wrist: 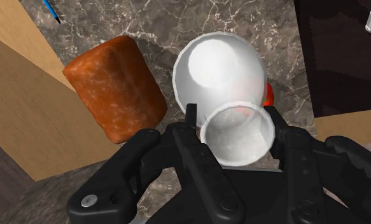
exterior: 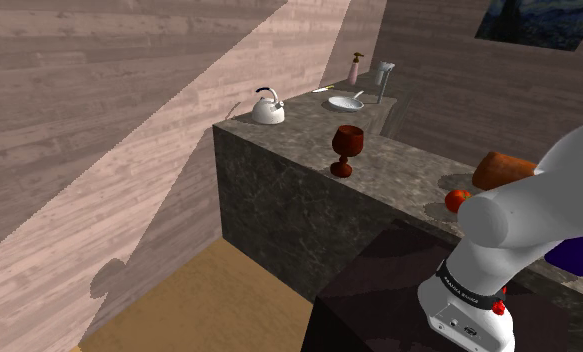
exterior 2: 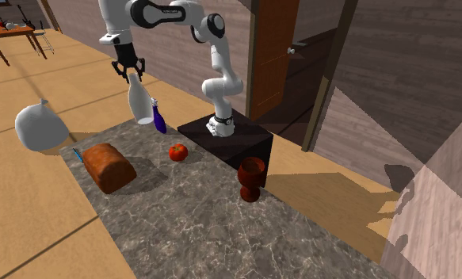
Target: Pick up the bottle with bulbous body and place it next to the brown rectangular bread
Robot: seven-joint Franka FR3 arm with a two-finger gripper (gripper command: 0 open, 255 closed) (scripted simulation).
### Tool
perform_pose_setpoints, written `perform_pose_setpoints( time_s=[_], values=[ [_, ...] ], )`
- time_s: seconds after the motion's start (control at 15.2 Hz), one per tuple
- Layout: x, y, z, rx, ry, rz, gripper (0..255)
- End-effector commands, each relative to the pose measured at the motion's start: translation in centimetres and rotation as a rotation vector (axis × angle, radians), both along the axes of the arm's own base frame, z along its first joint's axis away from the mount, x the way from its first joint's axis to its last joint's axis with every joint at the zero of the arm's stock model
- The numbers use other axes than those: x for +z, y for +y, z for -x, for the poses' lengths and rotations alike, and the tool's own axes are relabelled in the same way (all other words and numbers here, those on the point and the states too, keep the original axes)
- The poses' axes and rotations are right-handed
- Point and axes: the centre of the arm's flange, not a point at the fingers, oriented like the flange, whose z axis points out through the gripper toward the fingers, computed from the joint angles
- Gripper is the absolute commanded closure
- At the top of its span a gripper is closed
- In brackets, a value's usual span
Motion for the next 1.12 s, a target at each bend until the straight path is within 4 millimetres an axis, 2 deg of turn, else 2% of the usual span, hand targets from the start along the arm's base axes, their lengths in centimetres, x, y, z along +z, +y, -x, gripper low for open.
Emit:
perform_pose_setpoints(
  time_s=[0.0, 1.06],
  values=[
    [-1.1, 0.1, 0.0, 0.000, 0.000, 0.001, 255],
    [-9.6, 0.1, 0.0, 0.000, 0.000, 0.001, 255]
  ],
)
